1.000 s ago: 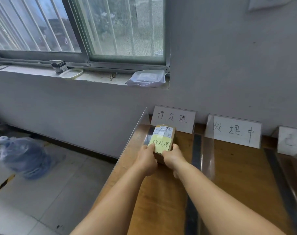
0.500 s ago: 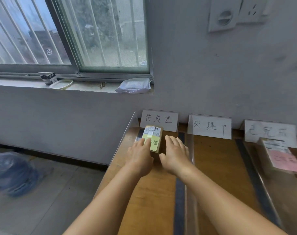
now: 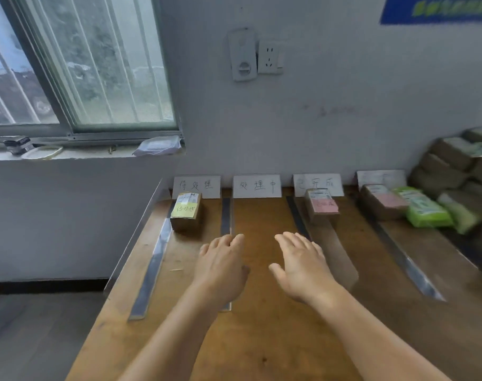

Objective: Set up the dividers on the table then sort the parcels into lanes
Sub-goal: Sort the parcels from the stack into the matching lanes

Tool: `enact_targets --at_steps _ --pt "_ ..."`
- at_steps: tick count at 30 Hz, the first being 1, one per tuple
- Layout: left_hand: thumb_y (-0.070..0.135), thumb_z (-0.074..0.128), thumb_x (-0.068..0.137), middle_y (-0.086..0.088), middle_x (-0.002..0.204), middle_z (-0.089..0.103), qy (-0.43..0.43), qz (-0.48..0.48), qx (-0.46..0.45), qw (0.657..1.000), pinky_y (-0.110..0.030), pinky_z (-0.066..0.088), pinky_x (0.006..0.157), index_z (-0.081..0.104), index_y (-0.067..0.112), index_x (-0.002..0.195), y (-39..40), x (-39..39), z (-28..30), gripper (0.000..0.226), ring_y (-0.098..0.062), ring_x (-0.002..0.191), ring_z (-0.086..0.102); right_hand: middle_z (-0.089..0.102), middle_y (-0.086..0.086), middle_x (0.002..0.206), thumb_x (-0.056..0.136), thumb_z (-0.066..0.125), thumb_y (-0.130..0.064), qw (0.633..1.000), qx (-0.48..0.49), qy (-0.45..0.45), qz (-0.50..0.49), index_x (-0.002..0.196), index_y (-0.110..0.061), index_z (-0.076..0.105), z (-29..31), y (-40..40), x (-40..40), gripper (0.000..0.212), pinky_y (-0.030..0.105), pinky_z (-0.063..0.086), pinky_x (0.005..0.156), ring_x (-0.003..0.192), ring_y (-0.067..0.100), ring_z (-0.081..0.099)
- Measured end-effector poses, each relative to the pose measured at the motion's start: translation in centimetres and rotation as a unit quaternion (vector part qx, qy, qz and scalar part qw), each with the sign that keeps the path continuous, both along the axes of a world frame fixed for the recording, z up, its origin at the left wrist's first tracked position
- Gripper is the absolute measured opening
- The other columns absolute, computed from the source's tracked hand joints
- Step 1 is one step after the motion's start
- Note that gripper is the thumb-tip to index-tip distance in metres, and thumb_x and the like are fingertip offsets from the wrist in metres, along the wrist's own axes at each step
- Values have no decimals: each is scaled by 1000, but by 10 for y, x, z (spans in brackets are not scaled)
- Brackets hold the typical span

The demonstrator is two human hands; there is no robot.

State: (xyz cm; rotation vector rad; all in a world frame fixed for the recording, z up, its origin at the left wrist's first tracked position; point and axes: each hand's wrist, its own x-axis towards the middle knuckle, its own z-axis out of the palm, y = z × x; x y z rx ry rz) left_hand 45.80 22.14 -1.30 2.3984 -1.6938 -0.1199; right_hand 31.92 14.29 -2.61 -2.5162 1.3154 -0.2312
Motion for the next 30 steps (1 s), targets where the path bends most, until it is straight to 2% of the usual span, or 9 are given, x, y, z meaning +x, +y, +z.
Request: enact_targets --at_steps 7,14,20,30 --pt "32 53 95 5 155 27 36 -90 -9 995 -36 23 115 14 28 152 13 -100 -2 69 -21 142 25 19 -7 158 97 44 -45 996 0 -7 -88 151 -26 20 10 40 -119 62 36 9 119 147 13 11" --pt "41 52 95 8 156 27 71 -183 -17 980 -35 22 116 16 31 152 -1 -192 6 68 -17 144 25 18 -9 158 95 47 -49 981 10 -15 -193 150 -30 19 11 50 -220 65 36 11 118 147 13 12" --pt "42 53 95 7 154 30 83 -255 1 964 -34 24 115 17 28 152 -36 -282 -1 69 -15 143 28 22 -8 157 95 45 -50 967 3 -22 -254 150 -26 22 1 33 -317 64 37 12 118 146 14 12" --pt "47 47 96 6 149 36 91 -296 -9 951 -29 29 112 20 25 152 -118 -449 -7 66 -12 137 33 24 -8 156 95 46 -48 954 7 -30 -300 150 -25 24 -4 -33 -490 63 36 15 119 145 13 15"
